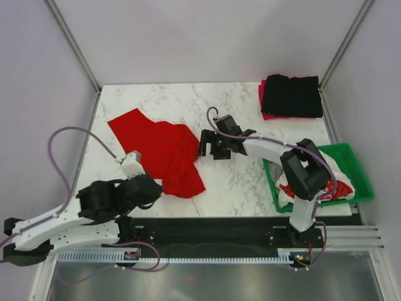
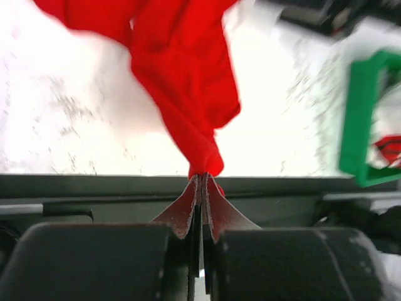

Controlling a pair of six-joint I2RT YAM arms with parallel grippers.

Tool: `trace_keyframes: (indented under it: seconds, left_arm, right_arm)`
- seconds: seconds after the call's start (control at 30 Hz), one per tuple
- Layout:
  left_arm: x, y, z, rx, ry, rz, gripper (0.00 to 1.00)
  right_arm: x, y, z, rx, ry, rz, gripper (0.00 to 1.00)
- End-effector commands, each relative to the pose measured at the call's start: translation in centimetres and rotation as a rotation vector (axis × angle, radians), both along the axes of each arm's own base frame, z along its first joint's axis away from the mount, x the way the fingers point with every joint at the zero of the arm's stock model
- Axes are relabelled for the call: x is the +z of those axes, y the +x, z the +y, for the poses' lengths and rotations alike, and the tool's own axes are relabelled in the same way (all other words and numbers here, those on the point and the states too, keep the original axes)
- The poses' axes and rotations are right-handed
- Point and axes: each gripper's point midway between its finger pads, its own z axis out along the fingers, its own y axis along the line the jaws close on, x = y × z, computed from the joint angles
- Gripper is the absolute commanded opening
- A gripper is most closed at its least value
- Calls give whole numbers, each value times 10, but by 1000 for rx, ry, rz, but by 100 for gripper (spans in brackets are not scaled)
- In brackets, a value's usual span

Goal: Fold and stack the t-shirts
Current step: Flatten the tshirt out

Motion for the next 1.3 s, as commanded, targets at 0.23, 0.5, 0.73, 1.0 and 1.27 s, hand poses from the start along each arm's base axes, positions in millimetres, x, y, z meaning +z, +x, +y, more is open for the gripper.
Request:
trace_keyframes:
  seconds: [0.23,0.5,0.73,1.0,1.27]
  left_arm:
    - [90,19,125,206,132,-316,2]
    - [111,22,137,209,139,-382,2]
    - [128,24,147,230,123,-431,2]
    - [196,34,161,196,191,-603,2]
    - [198,43,142,134,226,-660,2]
  right_arm:
    - [-21,58,62,32,183,-4,92]
    - [-35,79,92,19,310,6,74]
    - [-14,85,96,17,410,-9,0]
    - [139,80,-21,-110,-52,-278,0]
    - [188,52,-52,-44,-257,-326,13]
